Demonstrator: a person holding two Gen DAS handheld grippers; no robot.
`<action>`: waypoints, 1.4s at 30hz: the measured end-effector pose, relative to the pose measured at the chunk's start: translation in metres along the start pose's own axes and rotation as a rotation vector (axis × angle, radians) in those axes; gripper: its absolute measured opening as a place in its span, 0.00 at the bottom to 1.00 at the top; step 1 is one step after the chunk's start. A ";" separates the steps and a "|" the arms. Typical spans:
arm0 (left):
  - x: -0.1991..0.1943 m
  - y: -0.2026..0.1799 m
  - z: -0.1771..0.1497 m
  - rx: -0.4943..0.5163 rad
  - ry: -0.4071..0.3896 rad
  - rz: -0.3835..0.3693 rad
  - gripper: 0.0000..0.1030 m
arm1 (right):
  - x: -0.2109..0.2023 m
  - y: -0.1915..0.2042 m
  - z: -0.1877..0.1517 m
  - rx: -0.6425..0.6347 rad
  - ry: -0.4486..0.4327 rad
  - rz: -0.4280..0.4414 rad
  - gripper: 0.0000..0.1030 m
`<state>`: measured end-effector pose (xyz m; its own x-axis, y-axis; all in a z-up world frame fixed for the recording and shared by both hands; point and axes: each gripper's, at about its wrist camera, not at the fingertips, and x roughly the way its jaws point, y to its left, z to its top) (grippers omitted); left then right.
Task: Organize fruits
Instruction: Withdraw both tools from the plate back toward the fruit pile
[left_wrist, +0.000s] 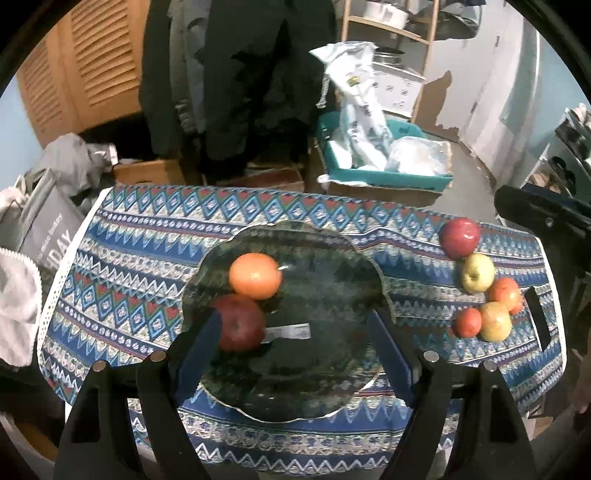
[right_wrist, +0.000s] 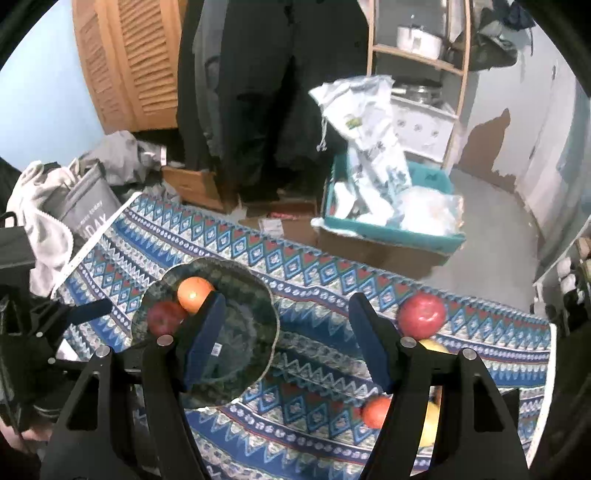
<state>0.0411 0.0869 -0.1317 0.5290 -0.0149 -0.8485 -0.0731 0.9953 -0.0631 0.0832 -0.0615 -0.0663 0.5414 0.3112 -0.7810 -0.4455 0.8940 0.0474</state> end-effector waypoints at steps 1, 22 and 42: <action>-0.001 -0.003 0.000 0.002 -0.001 -0.006 0.80 | -0.005 -0.002 -0.001 -0.001 -0.007 -0.005 0.68; -0.017 -0.086 0.009 0.131 -0.018 -0.108 0.81 | -0.063 -0.085 -0.044 0.100 -0.043 -0.120 0.74; -0.009 -0.149 0.003 0.249 0.004 -0.147 0.81 | -0.078 -0.144 -0.089 0.191 -0.013 -0.177 0.75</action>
<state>0.0498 -0.0611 -0.1125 0.5154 -0.1611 -0.8417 0.2146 0.9751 -0.0552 0.0419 -0.2436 -0.0673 0.6084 0.1479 -0.7797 -0.2013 0.9791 0.0287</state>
